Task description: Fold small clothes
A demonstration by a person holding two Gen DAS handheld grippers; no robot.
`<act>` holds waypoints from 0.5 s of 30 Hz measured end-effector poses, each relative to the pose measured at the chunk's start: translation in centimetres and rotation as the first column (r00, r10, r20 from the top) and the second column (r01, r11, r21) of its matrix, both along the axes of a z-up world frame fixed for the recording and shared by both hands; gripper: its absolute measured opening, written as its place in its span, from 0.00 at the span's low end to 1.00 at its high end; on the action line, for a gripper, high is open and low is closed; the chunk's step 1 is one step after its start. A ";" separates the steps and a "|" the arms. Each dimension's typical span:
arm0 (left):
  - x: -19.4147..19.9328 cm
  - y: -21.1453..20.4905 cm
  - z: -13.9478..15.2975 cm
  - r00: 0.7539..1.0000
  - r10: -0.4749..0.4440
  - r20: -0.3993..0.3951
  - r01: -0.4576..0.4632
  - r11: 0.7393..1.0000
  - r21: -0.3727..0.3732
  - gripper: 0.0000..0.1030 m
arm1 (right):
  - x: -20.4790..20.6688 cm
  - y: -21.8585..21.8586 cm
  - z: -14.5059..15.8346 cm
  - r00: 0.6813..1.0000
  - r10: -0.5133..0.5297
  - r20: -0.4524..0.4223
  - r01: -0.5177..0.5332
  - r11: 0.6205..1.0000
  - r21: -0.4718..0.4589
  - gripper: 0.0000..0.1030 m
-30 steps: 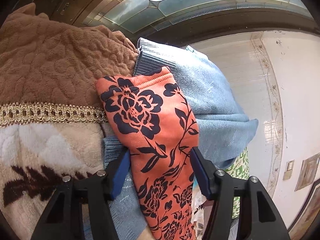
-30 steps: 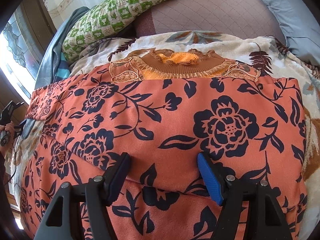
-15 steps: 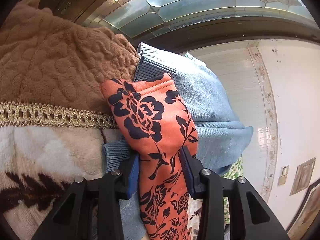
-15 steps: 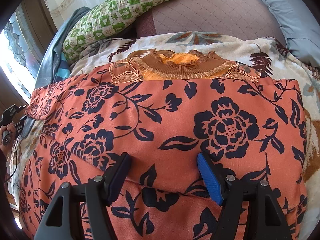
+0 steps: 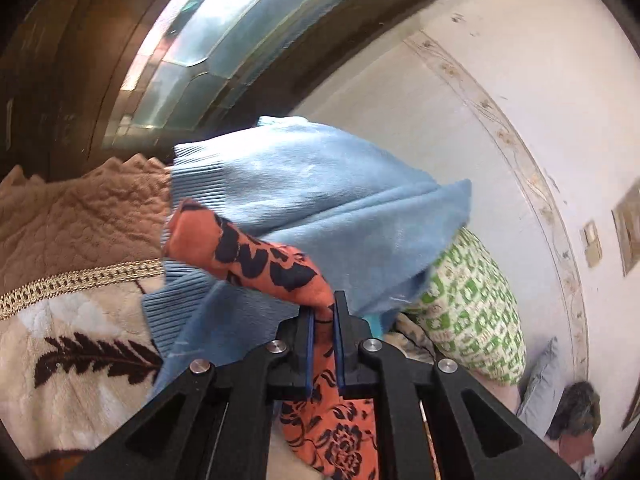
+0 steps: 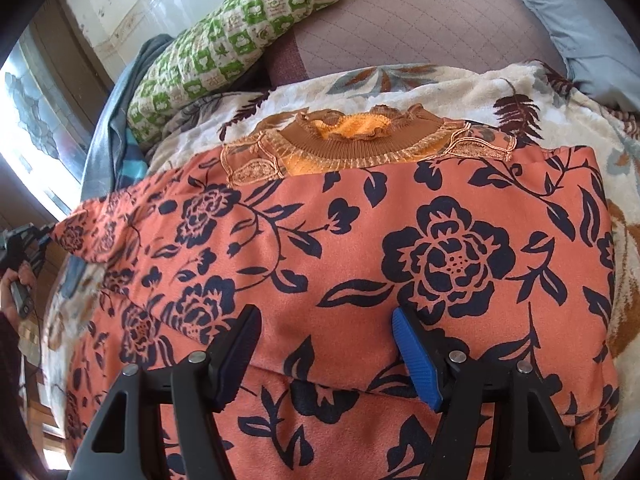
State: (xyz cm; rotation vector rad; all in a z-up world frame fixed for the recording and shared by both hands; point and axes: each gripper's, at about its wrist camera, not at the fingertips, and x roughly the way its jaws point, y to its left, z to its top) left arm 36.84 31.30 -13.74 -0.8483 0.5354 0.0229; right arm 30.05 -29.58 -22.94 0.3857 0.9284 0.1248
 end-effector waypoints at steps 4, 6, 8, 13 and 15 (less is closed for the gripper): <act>-0.7 -6.8 6.0 0.985 -0.162 0.055 0.153 0.979 0.133 0.07 | -0.7 -1.7 2.3 0.996 -0.064 0.062 0.060 0.997 0.054 0.65; -0.9 -10.9 8.6 0.964 -0.253 0.084 0.234 0.954 0.187 0.07 | -1.2 -2.6 3.6 0.992 -0.087 0.093 0.080 0.994 0.081 0.65; -1.4 -15.6 10.7 0.933 -0.343 0.109 0.312 0.921 0.231 0.07 | -1.7 -3.5 4.7 0.987 -0.113 0.115 0.101 0.989 0.107 0.65; -2.2 -28.4 13.1 0.831 -0.545 0.111 0.494 0.816 0.300 0.07 | -3.0 -6.9 6.4 0.971 -0.199 0.136 0.174 0.969 0.176 0.65; -2.5 -33.5 12.8 0.787 -0.610 0.093 0.560 0.769 0.307 0.07 | -3.6 -8.5 7.0 0.961 -0.237 0.144 0.206 0.958 0.200 0.65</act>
